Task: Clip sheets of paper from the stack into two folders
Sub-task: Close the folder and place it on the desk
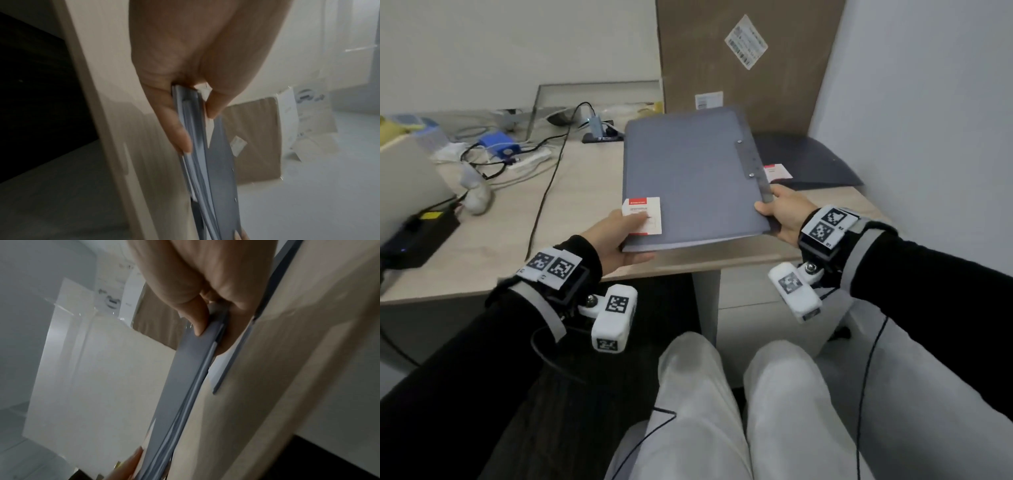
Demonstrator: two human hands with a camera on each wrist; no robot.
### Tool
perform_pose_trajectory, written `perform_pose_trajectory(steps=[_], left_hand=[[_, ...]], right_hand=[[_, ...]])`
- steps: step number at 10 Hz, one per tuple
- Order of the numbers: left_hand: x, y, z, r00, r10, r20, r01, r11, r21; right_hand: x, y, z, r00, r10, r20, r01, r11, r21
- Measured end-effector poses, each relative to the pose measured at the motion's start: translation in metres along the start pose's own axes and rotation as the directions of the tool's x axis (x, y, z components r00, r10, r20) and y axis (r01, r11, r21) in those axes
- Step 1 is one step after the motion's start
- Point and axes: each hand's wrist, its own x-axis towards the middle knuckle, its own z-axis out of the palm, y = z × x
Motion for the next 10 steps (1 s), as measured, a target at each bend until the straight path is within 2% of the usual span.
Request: perform_pose_trajectory(steps=[2,3,5,6,7,8,9,10], left_hand=[[0.053,0.019,-0.073,0.985,-0.065,-0.163,0.062,0.998,-0.022],[0.084,0.027,-0.100,0.959,-0.099,-0.264,0.099,0.995,-0.011],[0.147,0.044,-0.140,0.906,-0.159,-0.393,0.177,0.984,0.012],[0.170,0.048,-0.155,0.883,-0.149,-0.446,0.197,0.979,0.062],[0.187,0.051,-0.166,0.861,-0.154,-0.486,0.250,0.958,0.141],[0.201,0.054,-0.173,0.823,-0.079,-0.562,0.311,0.891,0.331],[0.206,0.059,-0.174,0.805,0.011,-0.593,0.418,0.698,0.581],[0.207,0.063,-0.171,0.797,0.043,-0.603,0.505,0.501,0.702]], right_hand=[[0.081,-0.021,0.082,0.995,0.065,0.070,-0.048,0.976,-0.214],[0.115,-0.031,0.109,0.986,0.114,0.126,-0.058,0.923,-0.381],[0.198,-0.033,0.152,0.971,0.170,0.168,-0.063,0.862,-0.504],[0.211,-0.036,0.169,0.982,0.166,0.087,-0.053,0.692,-0.720],[0.214,-0.041,0.184,0.991,0.112,0.073,0.007,0.502,-0.865],[0.218,-0.036,0.190,0.987,0.141,0.081,0.004,0.479,-0.878],[0.215,-0.034,0.194,0.989,0.139,0.052,-0.029,0.520,-0.854],[0.210,-0.034,0.192,0.984,0.163,0.070,-0.042,0.595,-0.803]])
